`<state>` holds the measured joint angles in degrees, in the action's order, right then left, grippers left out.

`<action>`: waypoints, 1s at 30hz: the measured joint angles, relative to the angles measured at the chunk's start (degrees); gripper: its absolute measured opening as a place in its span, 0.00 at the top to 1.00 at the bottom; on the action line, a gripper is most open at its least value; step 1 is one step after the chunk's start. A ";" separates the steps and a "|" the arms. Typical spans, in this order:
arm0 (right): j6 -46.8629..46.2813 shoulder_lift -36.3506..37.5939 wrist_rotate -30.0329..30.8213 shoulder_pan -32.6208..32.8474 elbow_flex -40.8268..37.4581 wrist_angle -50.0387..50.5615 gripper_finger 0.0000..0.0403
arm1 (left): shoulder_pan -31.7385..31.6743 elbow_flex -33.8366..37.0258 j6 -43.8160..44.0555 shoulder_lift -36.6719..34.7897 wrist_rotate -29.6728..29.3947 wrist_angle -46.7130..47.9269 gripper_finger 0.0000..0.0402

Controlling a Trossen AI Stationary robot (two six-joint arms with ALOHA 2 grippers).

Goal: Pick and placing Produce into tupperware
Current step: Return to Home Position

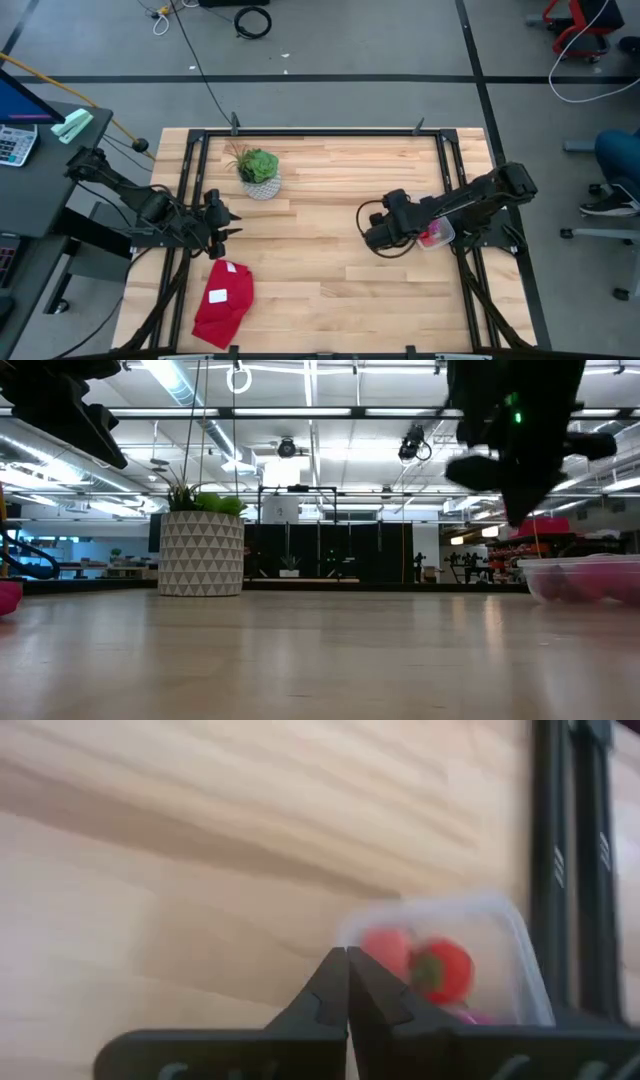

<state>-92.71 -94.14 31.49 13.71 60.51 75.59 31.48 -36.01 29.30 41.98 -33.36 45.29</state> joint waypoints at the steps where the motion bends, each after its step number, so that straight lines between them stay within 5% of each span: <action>1: 0.26 0.66 1.66 0.81 1.04 -0.04 0.99 | 0.00 0.00 0.00 0.02 0.00 -0.02 0.64; 5: 6.64 4.16 6.53 4.44 6.53 -0.19 0.99 | 0.00 0.00 0.00 0.02 0.00 0.00 0.65; 13: 11.42 12.72 6.81 10.05 17.75 -0.88 0.99 | -0.02 0.00 -0.13 0.00 0.00 -0.66 0.65; 19: 23.73 18.87 17.20 11.65 21.32 -1.18 0.99 | -0.57 -0.35 5.32 -0.93 0.09 -0.24 0.62; 24: 26.91 25.49 19.09 11.62 16.99 -0.86 0.99 | -0.18 -5.04 12.88 -7.10 -0.22 7.76 0.62; 30: 21.00 36.31 19.21 14.06 1.66 -1.71 0.99 | 0.25 -9.43 8.98 -20.19 -2.89 8.45 0.65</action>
<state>-71.70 -57.83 50.70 27.77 62.17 73.87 31.73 -45.44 38.28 21.79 -36.25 53.75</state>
